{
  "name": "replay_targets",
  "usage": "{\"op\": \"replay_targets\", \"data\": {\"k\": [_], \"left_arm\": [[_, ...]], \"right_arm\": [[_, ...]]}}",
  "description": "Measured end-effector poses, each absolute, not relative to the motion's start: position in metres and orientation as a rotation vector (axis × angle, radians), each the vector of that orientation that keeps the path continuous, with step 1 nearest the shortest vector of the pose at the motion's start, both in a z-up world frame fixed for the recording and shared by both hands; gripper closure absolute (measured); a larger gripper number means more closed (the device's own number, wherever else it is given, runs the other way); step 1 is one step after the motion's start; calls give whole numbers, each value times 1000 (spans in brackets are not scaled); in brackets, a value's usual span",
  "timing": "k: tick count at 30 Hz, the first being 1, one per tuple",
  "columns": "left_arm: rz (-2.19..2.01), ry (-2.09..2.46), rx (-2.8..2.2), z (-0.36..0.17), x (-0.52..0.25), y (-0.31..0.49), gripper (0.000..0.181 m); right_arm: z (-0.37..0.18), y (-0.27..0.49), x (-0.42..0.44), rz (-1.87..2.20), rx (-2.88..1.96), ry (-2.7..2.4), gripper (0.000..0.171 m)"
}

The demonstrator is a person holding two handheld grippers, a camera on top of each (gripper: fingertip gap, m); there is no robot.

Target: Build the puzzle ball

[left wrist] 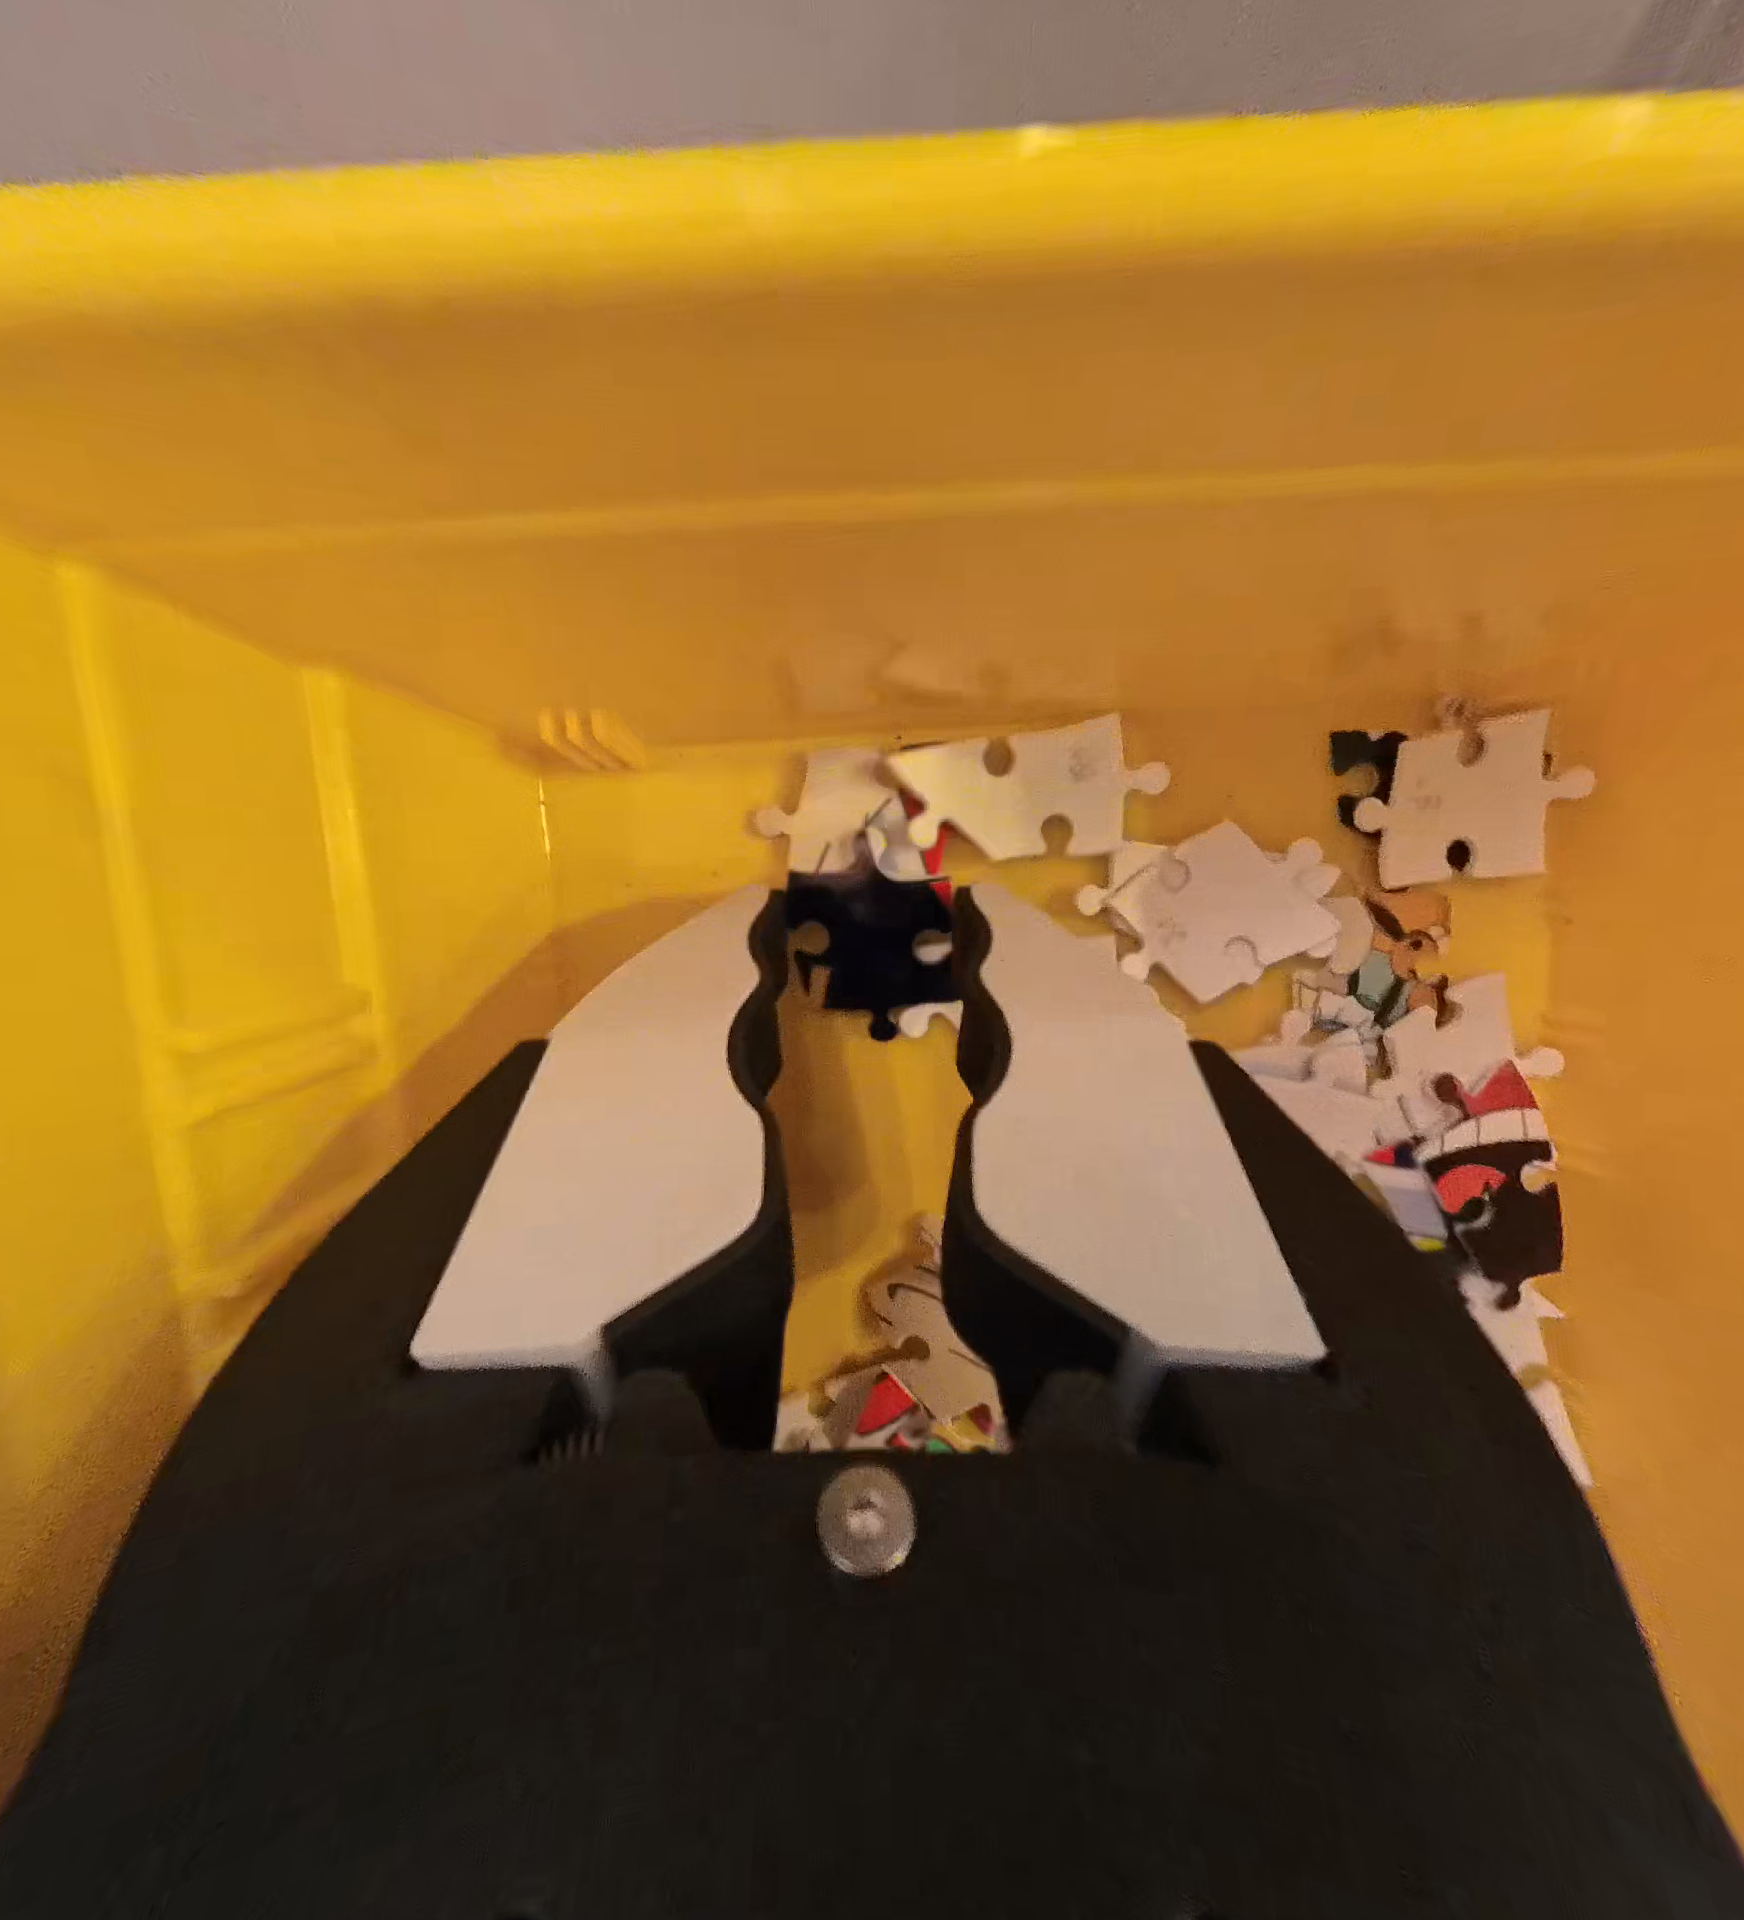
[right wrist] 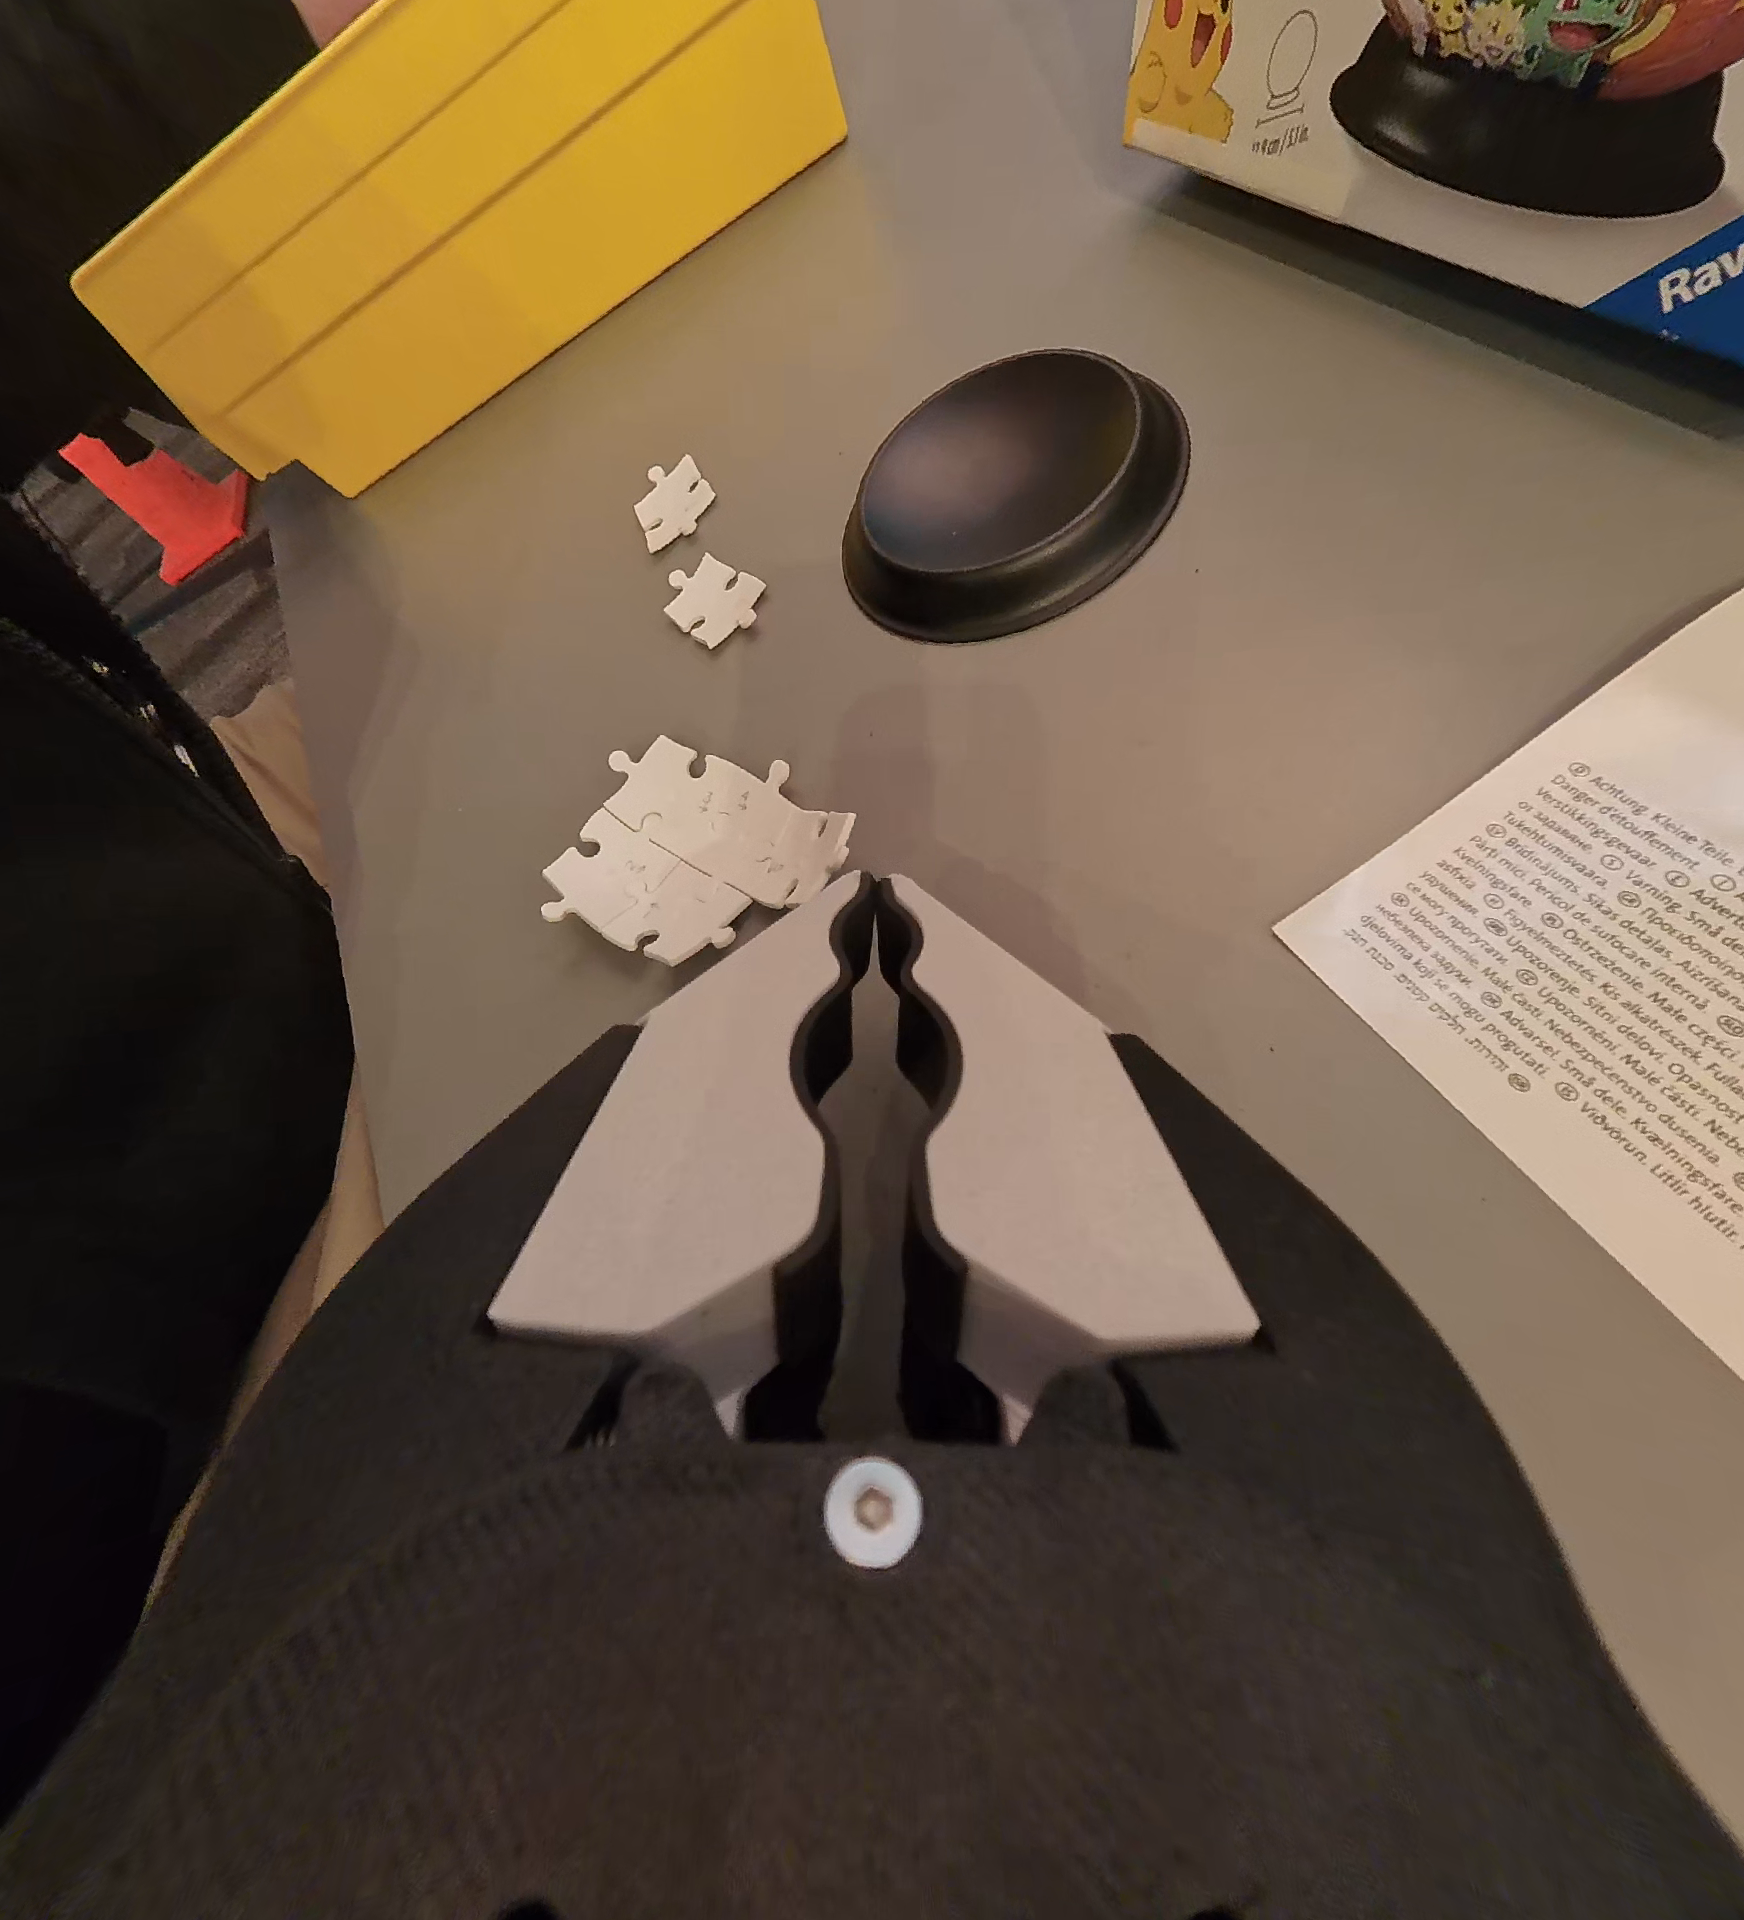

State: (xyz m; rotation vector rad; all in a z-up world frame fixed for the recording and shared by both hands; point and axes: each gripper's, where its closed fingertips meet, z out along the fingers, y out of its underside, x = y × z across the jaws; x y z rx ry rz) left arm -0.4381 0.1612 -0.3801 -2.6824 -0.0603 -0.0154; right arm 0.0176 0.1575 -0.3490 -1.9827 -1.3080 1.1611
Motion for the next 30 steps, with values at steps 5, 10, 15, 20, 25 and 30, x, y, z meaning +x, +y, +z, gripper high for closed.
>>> {"op": "replay_targets", "data": {"k": [5,10,15,20,25,30], "left_arm": [[-124,34,-2708,-379,-416,145,152],[-475,-2,-2495,-350,-386,147,152],[-1118,-137,-1845,-251,-370,147,152],[-1406,-162,-1415,-188,-382,126,152],[-1451,-161,-1337,-182,-381,115,152],[-1234,-97,-1642,-214,-371,114,152]], "right_arm": [[-349,157,18,1168,-1982,-1307,171],[-348,157,18,1166,-1979,-1307,171],[-348,157,17,1166,-1978,-1308,171],[-348,157,17,1166,-1976,-1309,171],[-348,157,17,1168,-1971,-1308,171],[-347,157,17,1173,-1969,-1308,171]]}}
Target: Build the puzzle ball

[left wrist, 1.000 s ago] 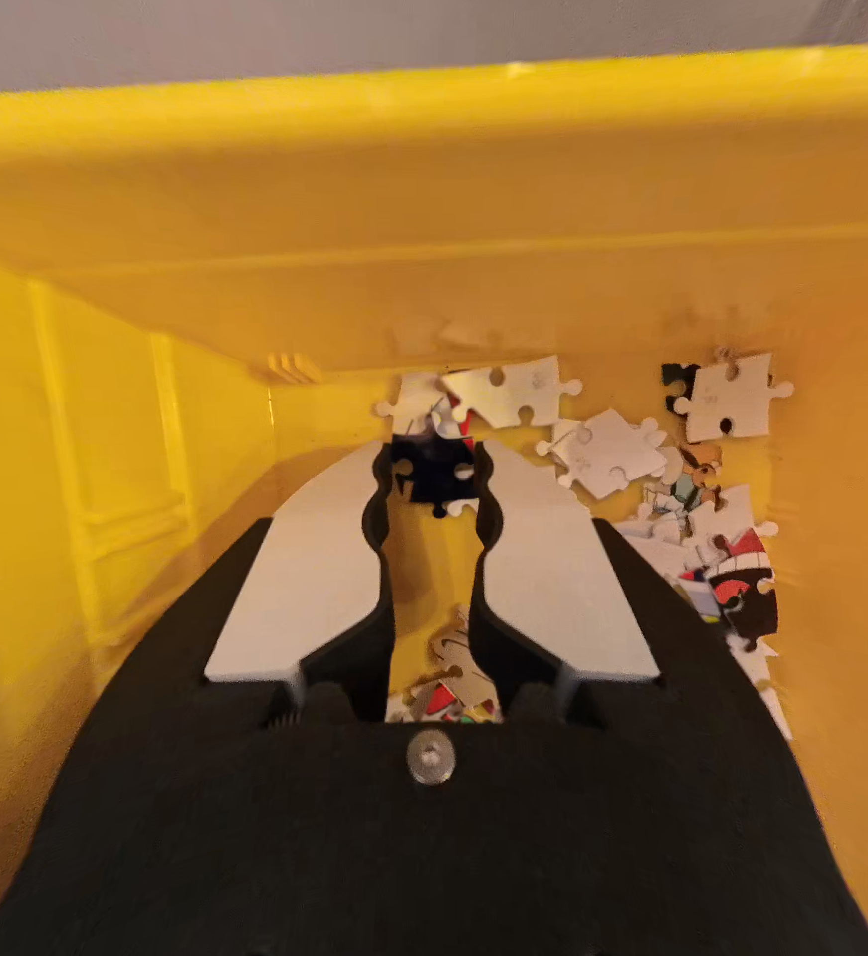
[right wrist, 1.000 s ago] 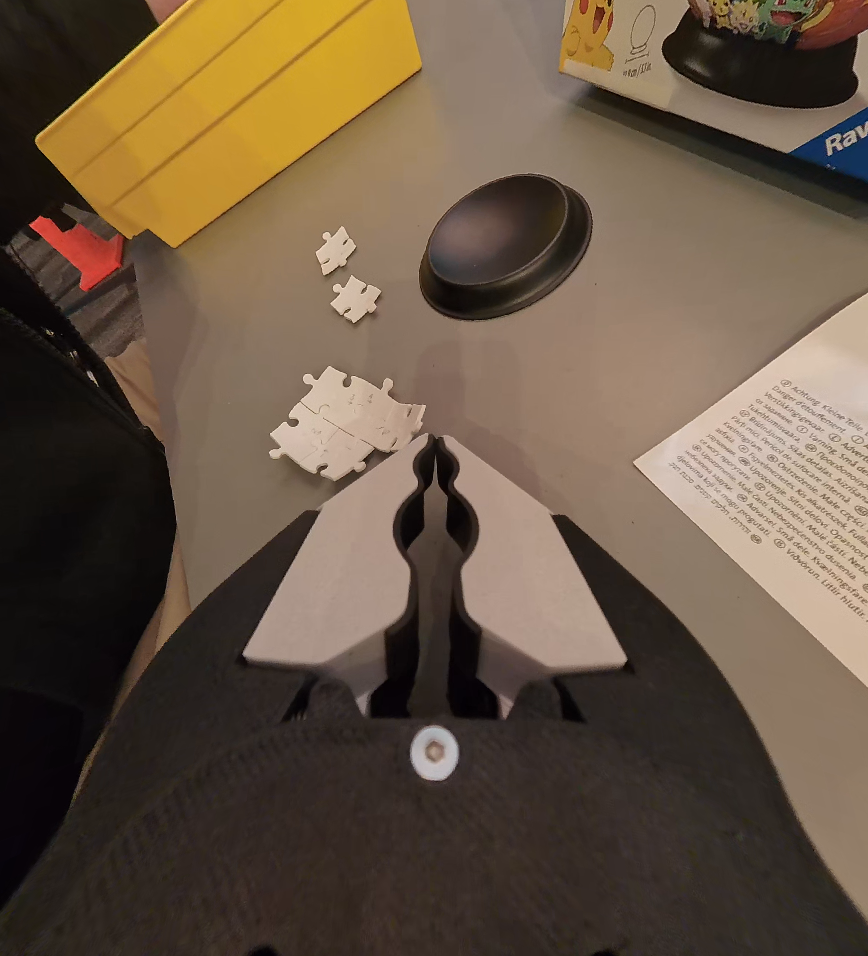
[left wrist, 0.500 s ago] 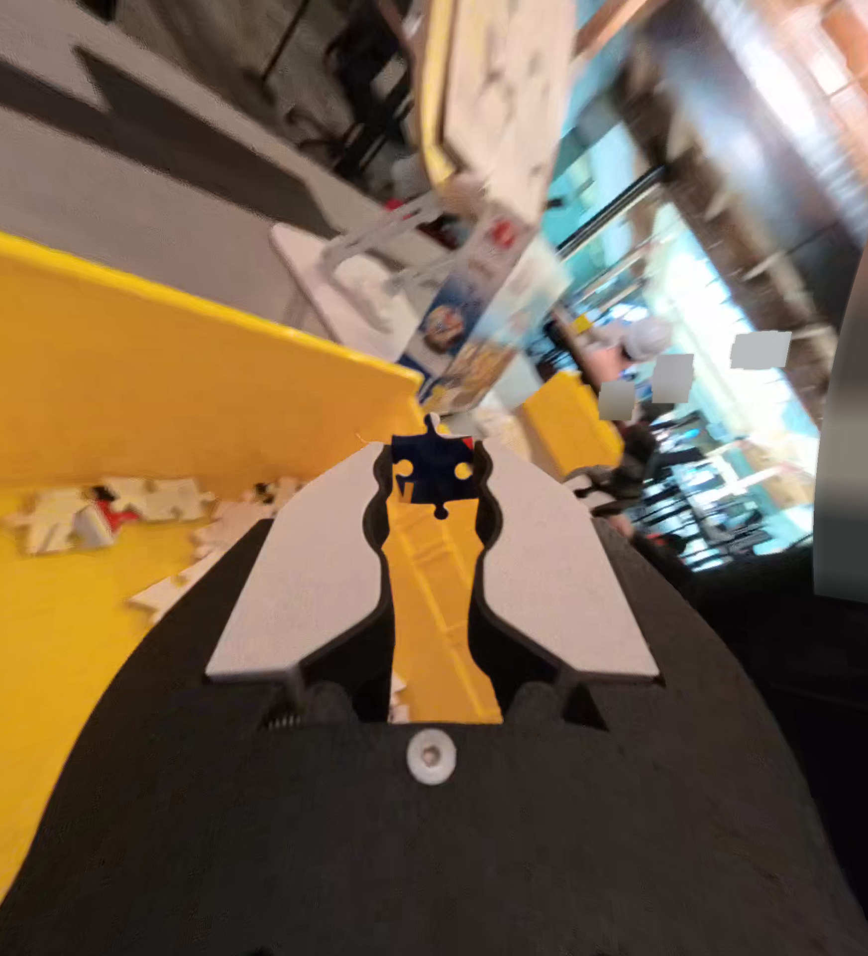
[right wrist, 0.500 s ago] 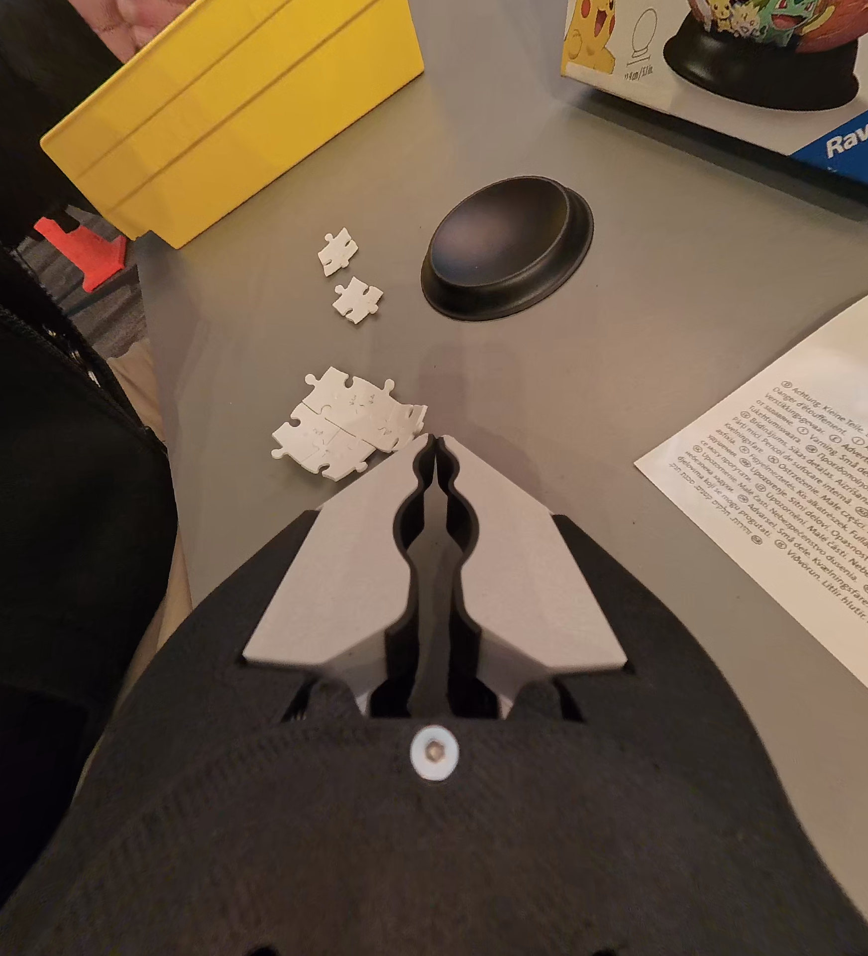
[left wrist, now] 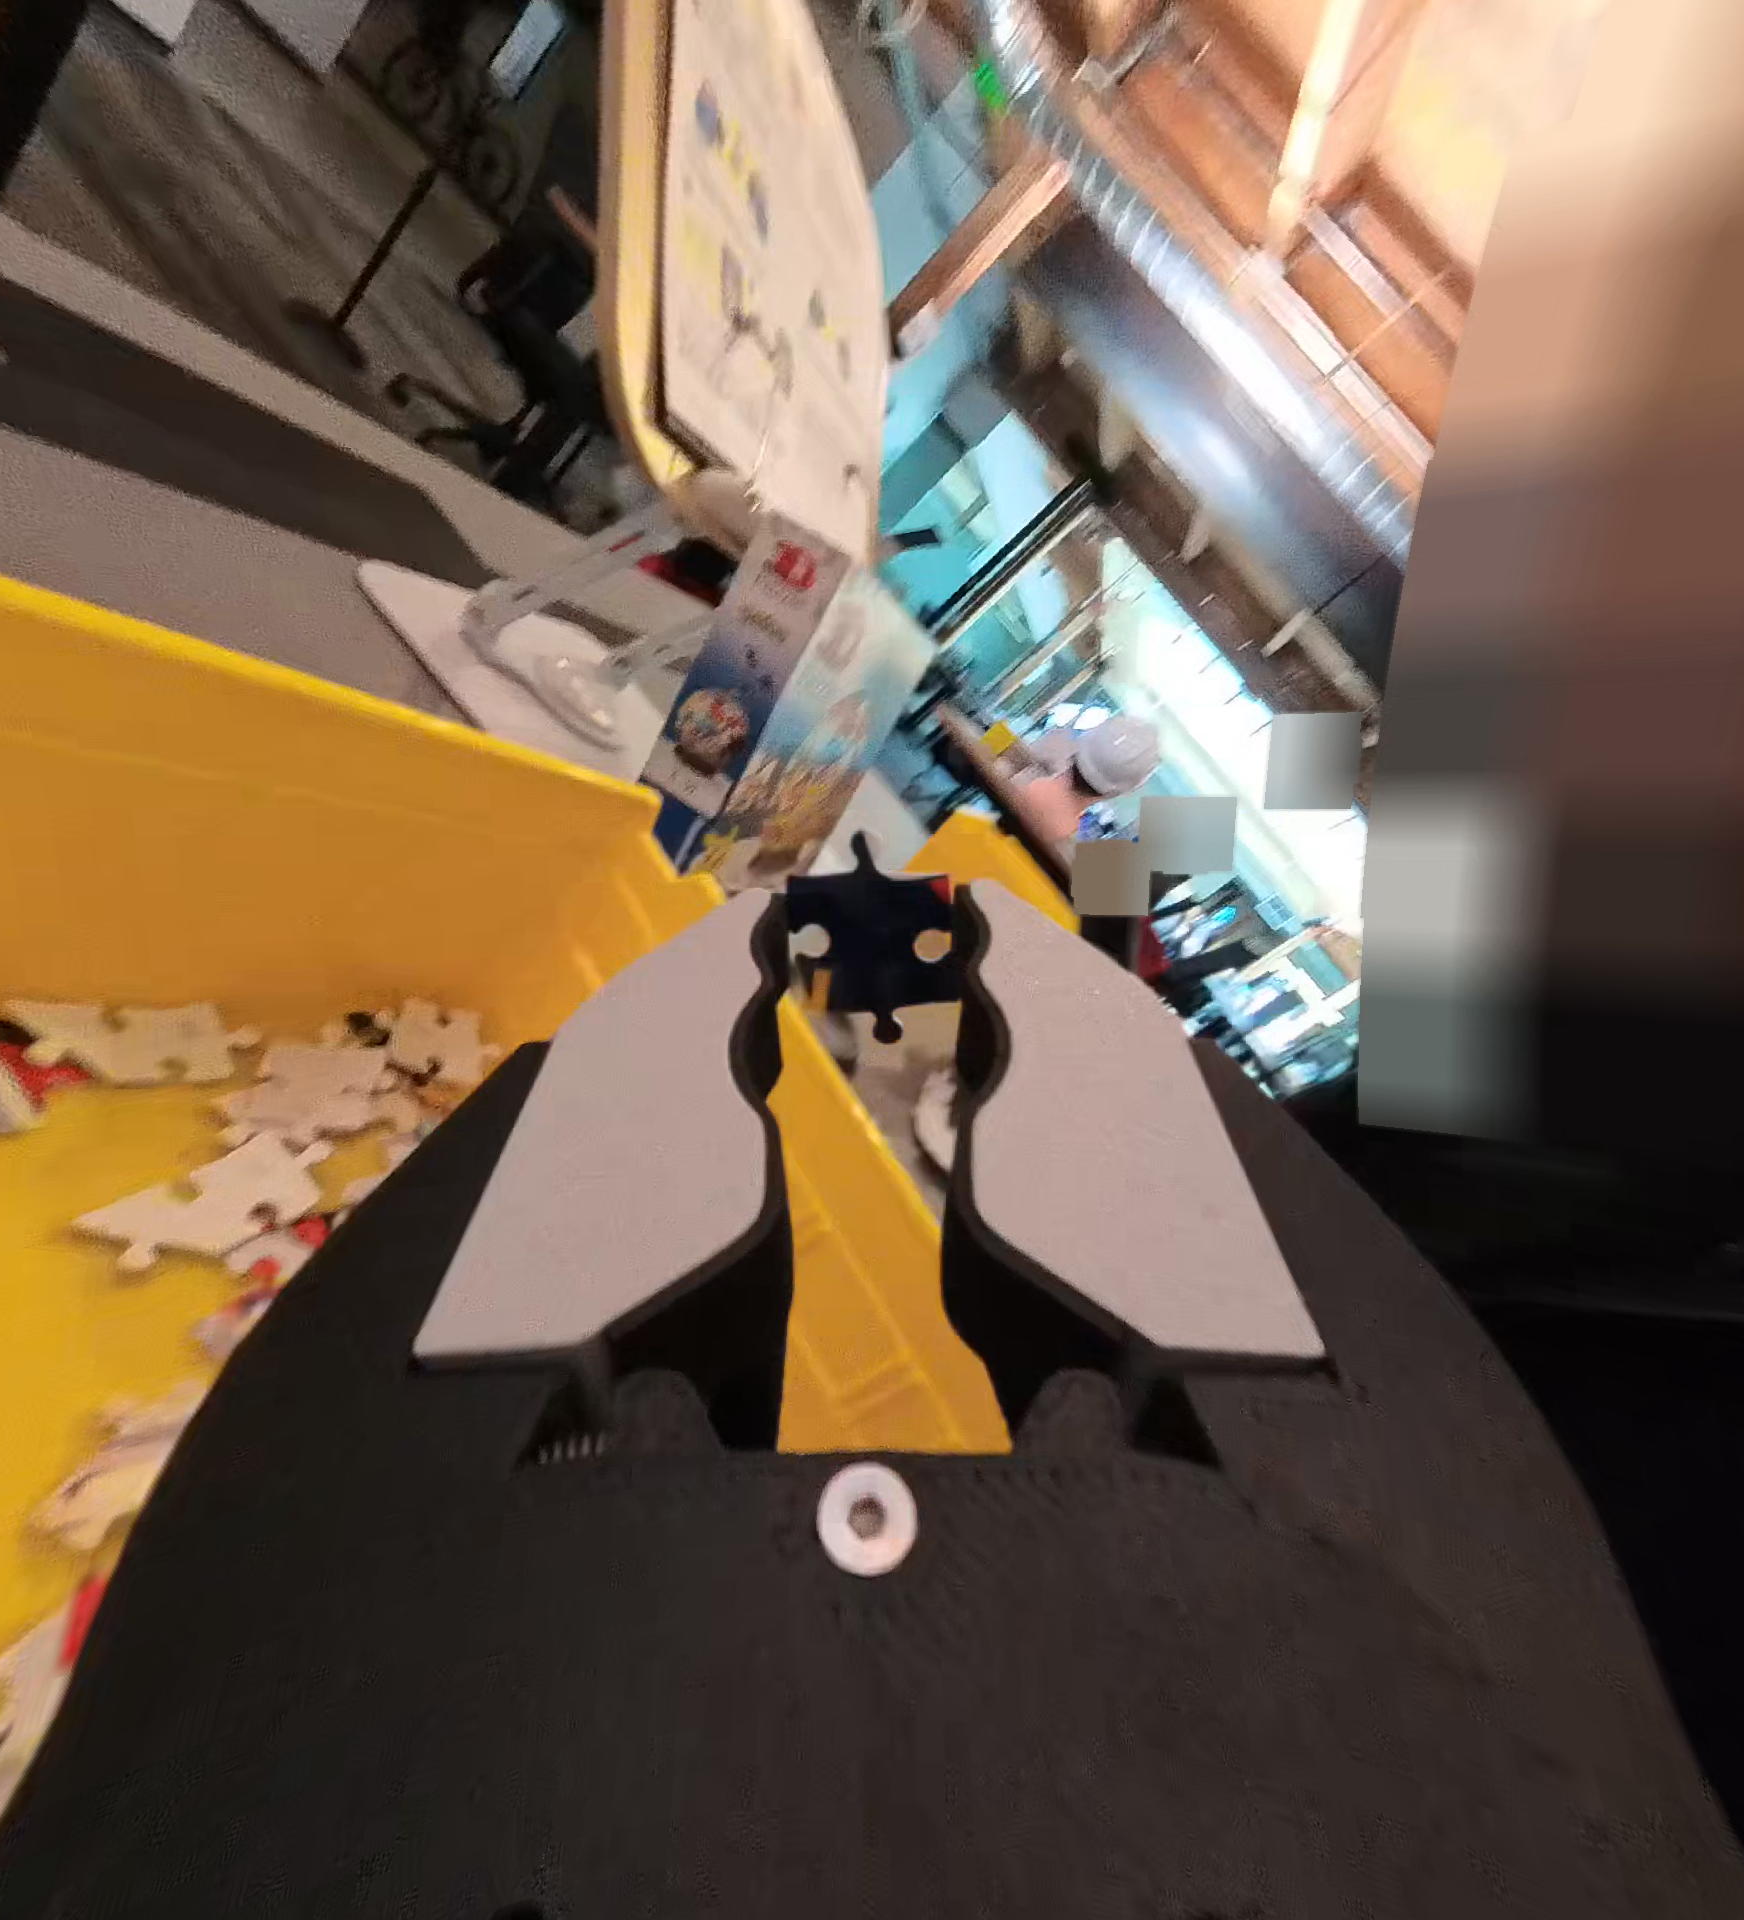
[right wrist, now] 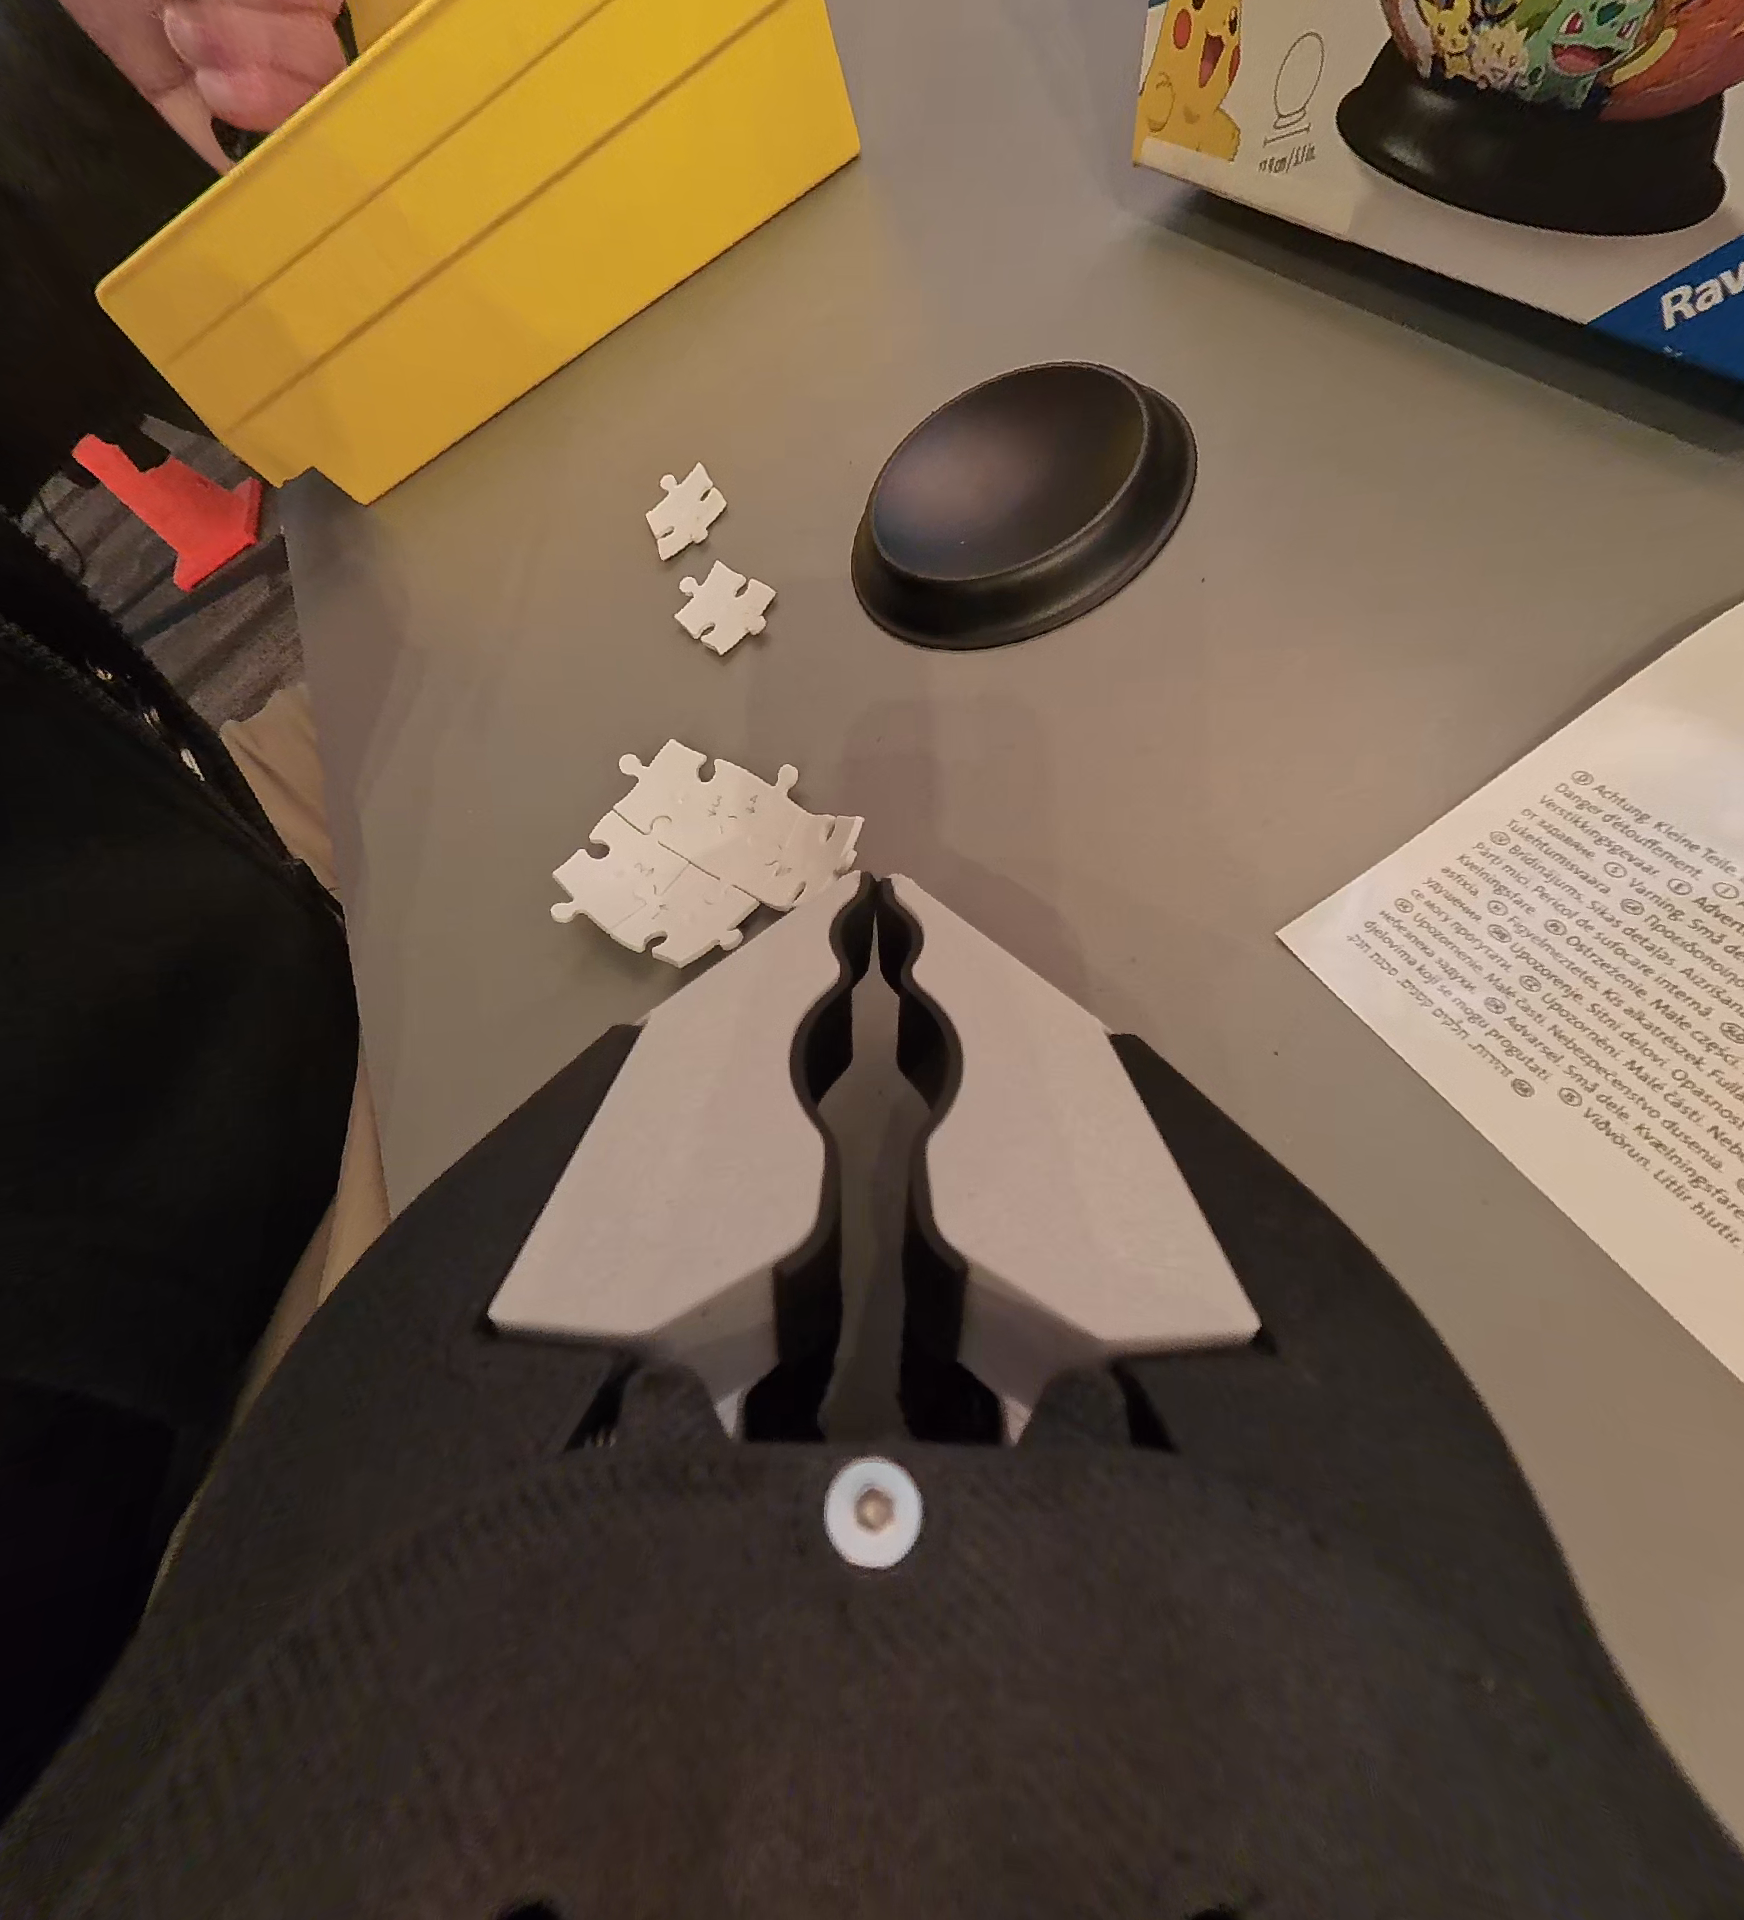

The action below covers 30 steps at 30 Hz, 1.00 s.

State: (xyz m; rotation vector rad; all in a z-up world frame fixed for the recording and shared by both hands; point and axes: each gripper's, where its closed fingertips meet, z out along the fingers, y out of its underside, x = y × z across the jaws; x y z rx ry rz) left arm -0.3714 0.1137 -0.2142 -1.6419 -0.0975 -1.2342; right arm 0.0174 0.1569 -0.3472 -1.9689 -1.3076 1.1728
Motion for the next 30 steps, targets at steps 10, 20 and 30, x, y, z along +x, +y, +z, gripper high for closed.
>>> {"op": "replay_targets", "data": {"k": [10,20,30], "left_arm": [[-477,6,-2421,-327,-399,120,129],[102,157,-2676,-377,-446,169,124],[27,145,-2680,-377,-434,169,155]], "right_arm": [[-347,157,17,1178,-1964,-1311,171],[-345,157,18,1190,-1956,-1303,171],[-342,157,18,1214,-1941,-1292,171]]}}
